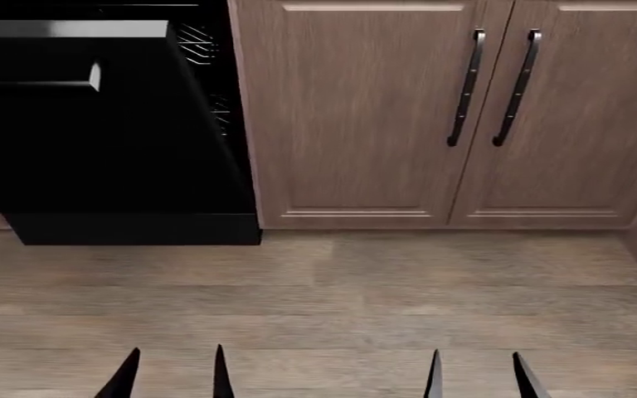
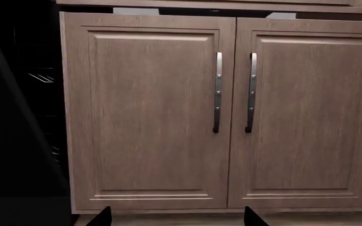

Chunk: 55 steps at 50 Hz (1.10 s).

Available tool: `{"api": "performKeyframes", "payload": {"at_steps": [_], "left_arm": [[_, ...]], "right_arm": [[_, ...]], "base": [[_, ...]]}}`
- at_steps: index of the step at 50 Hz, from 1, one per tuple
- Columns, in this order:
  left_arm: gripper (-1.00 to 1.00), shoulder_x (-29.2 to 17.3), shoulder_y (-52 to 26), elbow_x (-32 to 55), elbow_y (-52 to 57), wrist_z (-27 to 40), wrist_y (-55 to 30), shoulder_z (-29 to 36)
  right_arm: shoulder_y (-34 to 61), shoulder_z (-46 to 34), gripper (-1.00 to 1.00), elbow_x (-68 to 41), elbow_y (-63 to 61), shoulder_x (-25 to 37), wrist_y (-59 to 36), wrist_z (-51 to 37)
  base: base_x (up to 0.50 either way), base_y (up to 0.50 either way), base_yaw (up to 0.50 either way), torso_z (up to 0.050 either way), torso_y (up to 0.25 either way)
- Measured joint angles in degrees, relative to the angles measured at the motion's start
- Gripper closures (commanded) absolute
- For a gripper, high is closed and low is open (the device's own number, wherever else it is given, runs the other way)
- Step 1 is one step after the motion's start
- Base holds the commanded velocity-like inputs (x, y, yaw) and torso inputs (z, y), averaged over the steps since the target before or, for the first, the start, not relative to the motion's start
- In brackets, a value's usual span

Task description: Close the dishwasher door

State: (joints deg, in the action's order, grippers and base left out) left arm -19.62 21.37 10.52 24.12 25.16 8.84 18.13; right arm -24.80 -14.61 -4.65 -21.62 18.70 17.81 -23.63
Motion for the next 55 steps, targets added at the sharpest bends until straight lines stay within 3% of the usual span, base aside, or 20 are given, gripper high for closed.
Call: {"api": "performKeyframes", "payload": {"at_steps": [55], "left_arm": [[-1.0,-0.84,-0.37,0.96,-0.47,0.7,0.81,0.61]], "right_arm": [[0.34,-1.05,-1.0,-0.24,0.19,1.05,0.41,-1.42]], "base": [[0.0,0.5,0.0,0.0,0.0]]}}
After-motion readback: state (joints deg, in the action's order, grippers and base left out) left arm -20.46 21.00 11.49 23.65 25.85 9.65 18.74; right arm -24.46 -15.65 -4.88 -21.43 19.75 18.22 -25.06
